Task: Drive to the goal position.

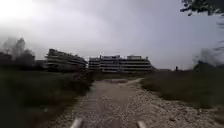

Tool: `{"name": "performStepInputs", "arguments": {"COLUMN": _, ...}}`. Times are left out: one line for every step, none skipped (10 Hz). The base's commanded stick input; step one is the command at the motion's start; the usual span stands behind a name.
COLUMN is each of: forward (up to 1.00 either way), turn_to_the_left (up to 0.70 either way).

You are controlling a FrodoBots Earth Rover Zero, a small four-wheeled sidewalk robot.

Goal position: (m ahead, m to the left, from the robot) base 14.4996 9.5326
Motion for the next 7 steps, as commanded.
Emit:
{"name": "performStepInputs", "arguments": {"forward": 0.70, "turn_to_the_left": 0.00}}
{"name": "performStepInputs", "arguments": {"forward": 0.70, "turn_to_the_left": 0.00}}
{"name": "performStepInputs", "arguments": {"forward": 0.70, "turn_to_the_left": 0.00}}
{"name": "performStepInputs", "arguments": {"forward": 0.70, "turn_to_the_left": 0.00}}
{"name": "performStepInputs", "arguments": {"forward": 0.70, "turn_to_the_left": 0.00}}
{"name": "performStepInputs", "arguments": {"forward": 0.70, "turn_to_the_left": 0.00}}
{"name": "performStepInputs", "arguments": {"forward": 0.70, "turn_to_the_left": 0.00}}
